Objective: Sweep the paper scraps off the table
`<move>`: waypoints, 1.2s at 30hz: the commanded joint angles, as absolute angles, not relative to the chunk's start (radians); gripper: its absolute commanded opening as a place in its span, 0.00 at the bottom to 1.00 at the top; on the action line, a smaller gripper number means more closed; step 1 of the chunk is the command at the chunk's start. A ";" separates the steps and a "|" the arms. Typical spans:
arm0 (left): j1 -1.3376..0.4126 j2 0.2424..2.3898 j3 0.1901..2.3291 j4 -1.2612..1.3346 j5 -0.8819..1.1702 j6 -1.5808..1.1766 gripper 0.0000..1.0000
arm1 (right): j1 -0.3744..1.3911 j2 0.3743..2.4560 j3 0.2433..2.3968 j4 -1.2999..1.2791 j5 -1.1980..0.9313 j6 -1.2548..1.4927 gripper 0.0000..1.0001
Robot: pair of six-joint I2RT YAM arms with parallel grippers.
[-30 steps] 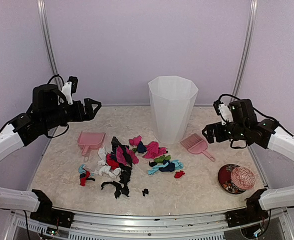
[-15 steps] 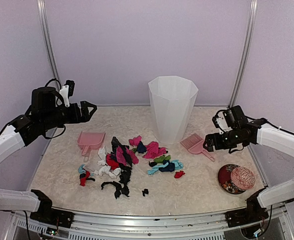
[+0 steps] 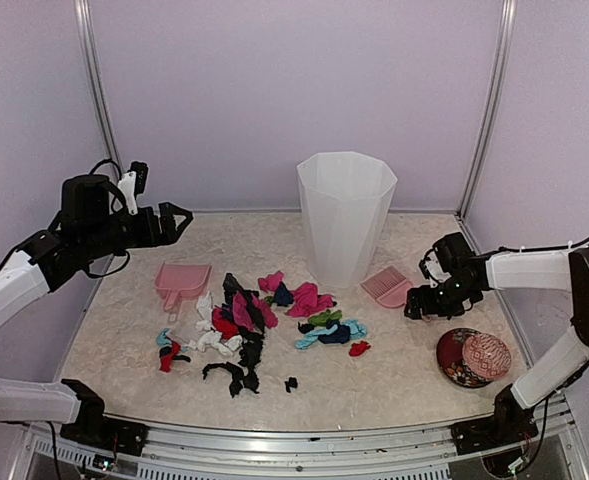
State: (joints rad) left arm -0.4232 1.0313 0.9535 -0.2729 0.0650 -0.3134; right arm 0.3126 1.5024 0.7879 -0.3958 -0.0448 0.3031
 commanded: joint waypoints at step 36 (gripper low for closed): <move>-0.352 1.014 0.935 -0.248 0.150 -0.358 0.99 | 0.495 1.625 0.773 -0.397 0.090 0.373 0.35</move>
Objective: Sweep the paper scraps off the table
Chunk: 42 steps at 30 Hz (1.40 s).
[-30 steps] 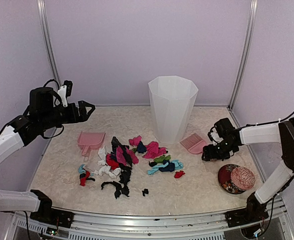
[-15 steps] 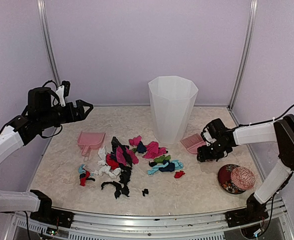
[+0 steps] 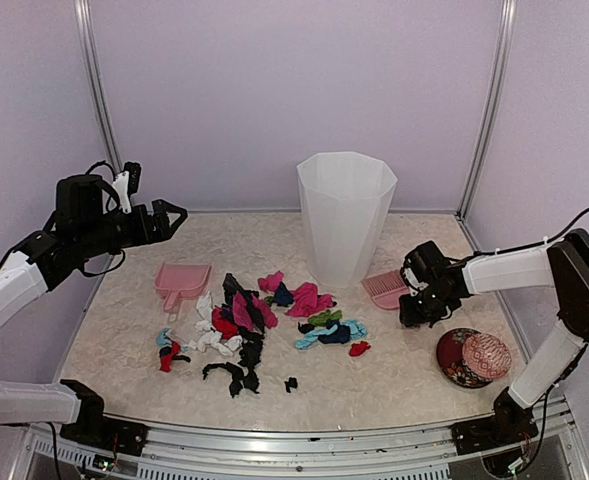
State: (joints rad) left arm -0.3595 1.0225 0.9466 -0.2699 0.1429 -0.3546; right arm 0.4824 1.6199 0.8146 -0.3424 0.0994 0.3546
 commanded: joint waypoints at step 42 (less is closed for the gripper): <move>-0.408 0.983 0.903 -0.167 0.401 -0.492 0.99 | 0.897 0.935 0.642 -0.148 -0.032 0.009 0.00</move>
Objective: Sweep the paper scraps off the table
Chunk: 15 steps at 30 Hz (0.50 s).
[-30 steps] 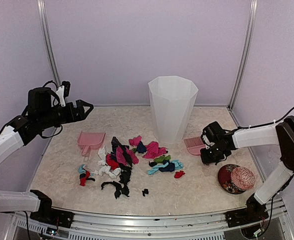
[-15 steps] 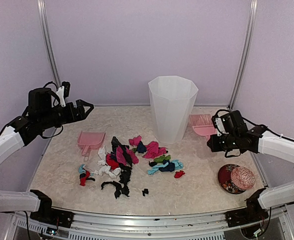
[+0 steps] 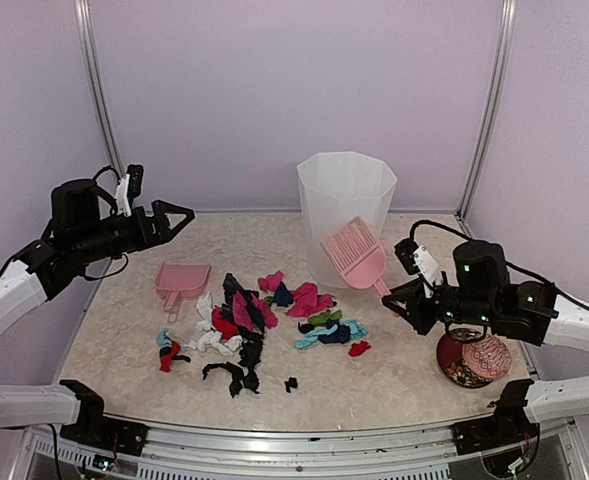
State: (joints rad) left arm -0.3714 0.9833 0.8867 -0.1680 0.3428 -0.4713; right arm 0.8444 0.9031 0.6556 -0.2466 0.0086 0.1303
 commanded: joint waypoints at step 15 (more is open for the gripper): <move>-0.728 1.080 0.819 -0.063 0.415 -0.597 0.99 | 1.042 1.218 0.779 -0.082 -0.069 -0.394 0.00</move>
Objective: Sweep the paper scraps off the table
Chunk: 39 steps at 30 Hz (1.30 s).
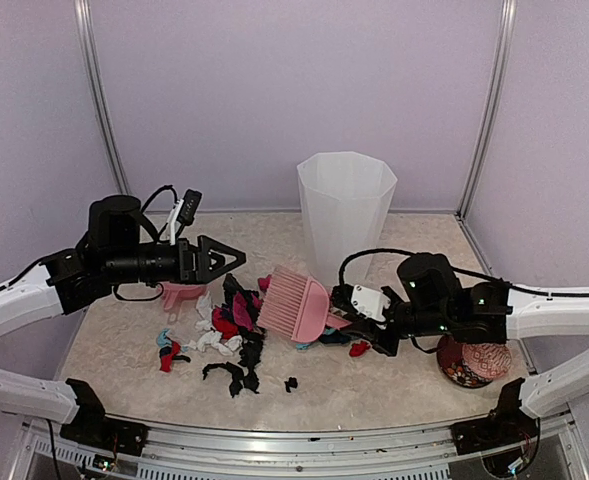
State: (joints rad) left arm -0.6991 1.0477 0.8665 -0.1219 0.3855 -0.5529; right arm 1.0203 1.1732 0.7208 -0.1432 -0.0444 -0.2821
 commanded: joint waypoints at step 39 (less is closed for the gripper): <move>-0.845 1.313 0.778 0.149 0.520 -0.735 0.25 | 1.092 1.259 0.782 0.021 0.104 -0.485 0.00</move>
State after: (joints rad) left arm -0.8433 1.3056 0.7586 0.1406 0.5079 -0.7456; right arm 1.0782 1.2755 0.7780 -0.0208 0.0944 -0.4847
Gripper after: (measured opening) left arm 0.301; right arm 0.161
